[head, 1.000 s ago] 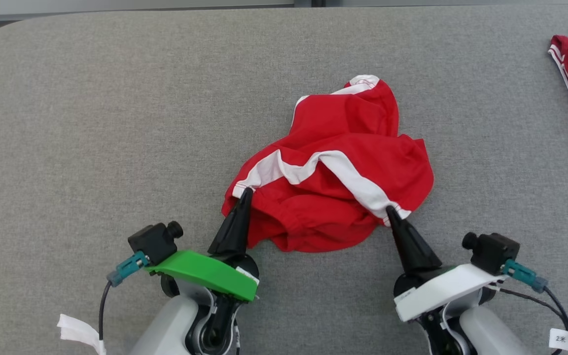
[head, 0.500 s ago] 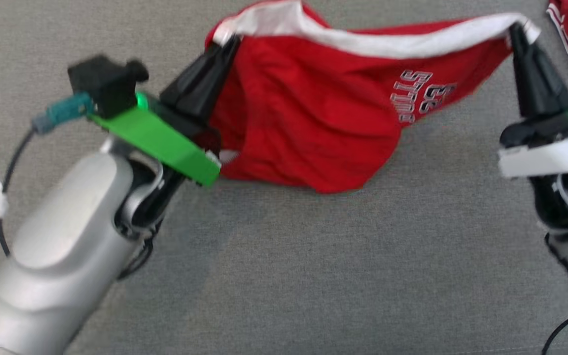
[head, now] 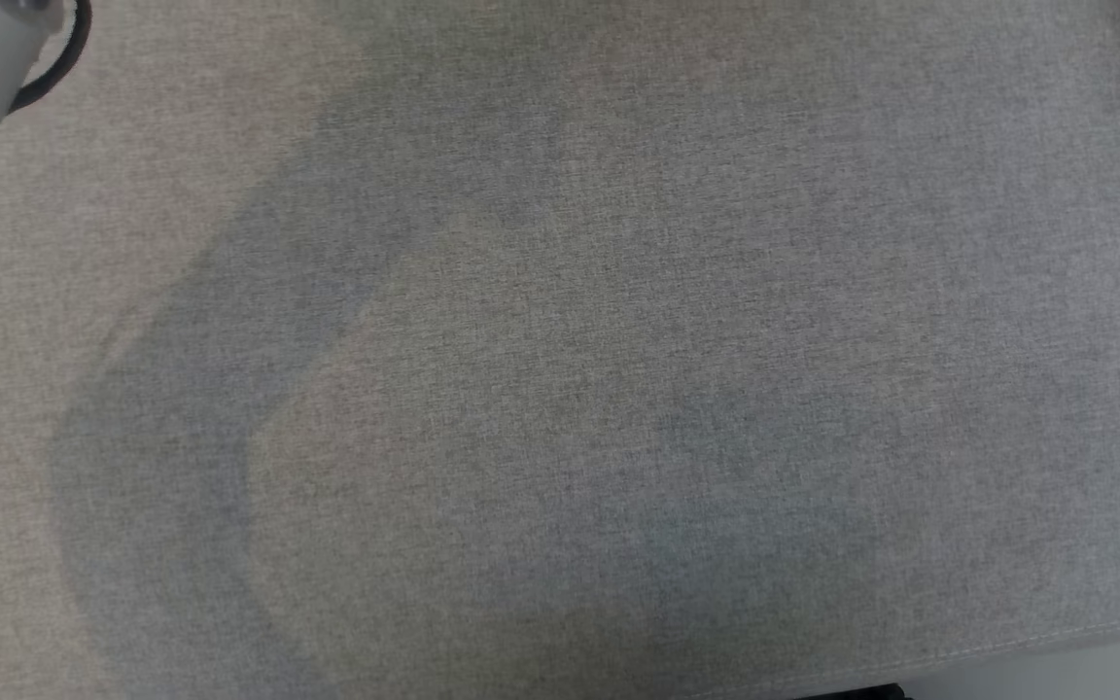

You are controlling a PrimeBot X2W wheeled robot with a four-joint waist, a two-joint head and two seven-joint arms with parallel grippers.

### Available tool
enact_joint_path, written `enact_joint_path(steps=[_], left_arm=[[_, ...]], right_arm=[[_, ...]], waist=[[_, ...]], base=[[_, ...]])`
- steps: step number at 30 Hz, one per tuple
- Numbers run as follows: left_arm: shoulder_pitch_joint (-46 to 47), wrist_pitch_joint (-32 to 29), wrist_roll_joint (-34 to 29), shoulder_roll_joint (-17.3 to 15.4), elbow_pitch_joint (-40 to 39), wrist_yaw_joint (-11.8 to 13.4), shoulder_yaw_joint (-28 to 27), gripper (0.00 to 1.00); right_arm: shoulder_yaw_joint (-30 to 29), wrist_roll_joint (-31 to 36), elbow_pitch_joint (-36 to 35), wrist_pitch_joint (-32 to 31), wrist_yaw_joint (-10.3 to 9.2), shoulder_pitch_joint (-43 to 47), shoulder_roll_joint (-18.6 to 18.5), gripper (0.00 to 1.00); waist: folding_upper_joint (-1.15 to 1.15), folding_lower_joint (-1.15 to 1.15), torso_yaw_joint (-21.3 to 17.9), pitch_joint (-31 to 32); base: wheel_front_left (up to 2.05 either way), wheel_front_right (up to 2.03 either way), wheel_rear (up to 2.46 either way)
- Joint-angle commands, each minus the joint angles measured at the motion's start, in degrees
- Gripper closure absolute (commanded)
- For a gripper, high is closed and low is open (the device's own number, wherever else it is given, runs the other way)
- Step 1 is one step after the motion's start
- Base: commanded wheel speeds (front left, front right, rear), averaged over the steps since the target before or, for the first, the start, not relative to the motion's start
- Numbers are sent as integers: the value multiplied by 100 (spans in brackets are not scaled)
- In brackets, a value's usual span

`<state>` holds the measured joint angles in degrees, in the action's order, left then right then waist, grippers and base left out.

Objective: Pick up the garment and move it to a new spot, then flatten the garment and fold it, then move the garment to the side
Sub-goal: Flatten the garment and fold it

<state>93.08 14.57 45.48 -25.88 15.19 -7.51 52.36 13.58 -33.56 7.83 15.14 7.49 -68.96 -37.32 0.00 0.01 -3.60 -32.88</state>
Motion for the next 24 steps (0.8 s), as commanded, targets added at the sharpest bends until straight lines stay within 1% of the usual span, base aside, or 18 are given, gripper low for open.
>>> enact_joint_path(steps=[1,3,6,8,10,12,16,19,22,24], left_arm=[[18,56,-53,-77,-6,8,25,100],[-161,70,-184,-174,-350,8,-53,100],[-809,49,-234,-428,-730,12,-49,100],[-1317,52,-219,-578,-1056,10,72,100],[-1922,53,-242,-786,-1308,10,367,100],[-2613,54,-203,-871,-1450,12,491,100],[-4009,54,-242,-802,-1640,12,609,100],[-4932,55,-431,-707,-1616,12,665,100],[-5613,55,-693,-629,-1480,12,713,100],[-6074,54,-803,-558,-1370,12,641,100]], right_arm=[[-74,-11,-5,-2,0,-6,-53,100],[-148,-84,-74,-3,0,186,-82,100],[-309,-179,-213,-3,0,707,-92,100],[-512,-238,-355,-3,0,1244,-21,100],[-650,-299,-470,-3,0,1972,52,100],[-834,-339,-593,-2,0,2738,144,100],[-1240,-422,-863,-2,0,4419,398,100],[-1611,-533,-1089,-2,0,5562,603,100],[-1741,-678,-1298,-2,0,6458,750,100],[-1704,-759,-1409,-2,-1,6985,745,100]], waist=[[0,-1,-166,-162],[0,-1,-199,-217],[0,-1,-226,-259],[0,-1,-216,-238],[0,-1,-182,-167],[0,-1,-135,-55],[0,-1,-56,249],[0,-1,-16,529],[0,-1,7,803],[0,-1,7,1005]], base=[[0,0,0],[0,0,0],[0,0,0],[0,0,0],[0,0,0],[0,0,0],[0,0,0],[0,0,0],[0,0,0],[0,0,0]])
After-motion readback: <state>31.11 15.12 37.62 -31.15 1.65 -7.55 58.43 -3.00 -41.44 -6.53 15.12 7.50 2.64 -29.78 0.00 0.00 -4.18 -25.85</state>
